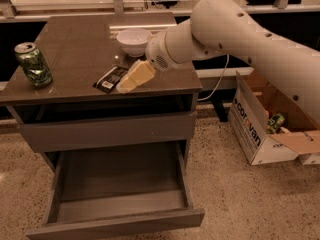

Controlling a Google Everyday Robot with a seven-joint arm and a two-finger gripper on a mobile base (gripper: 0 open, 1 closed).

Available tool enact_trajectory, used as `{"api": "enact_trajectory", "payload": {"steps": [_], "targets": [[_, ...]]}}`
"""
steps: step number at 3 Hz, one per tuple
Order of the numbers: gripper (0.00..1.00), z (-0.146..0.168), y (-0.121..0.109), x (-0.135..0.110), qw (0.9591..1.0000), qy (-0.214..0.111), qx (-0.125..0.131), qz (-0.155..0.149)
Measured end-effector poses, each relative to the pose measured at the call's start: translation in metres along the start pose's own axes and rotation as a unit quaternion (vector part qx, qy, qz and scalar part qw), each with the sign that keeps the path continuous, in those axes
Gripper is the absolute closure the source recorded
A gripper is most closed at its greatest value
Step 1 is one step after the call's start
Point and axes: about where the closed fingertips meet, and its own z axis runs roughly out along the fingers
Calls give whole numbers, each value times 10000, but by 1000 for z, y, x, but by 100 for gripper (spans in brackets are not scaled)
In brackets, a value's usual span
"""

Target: Place rxbar chocolate into middle drawer

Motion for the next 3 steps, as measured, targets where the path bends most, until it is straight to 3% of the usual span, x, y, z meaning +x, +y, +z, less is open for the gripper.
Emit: {"api": "enact_trajectory", "payload": {"steps": [1, 3], "targets": [[0, 42, -2, 5, 9988, -293, -283, 259], [0, 96, 1, 18, 9978, -229, -346, 514]]}}
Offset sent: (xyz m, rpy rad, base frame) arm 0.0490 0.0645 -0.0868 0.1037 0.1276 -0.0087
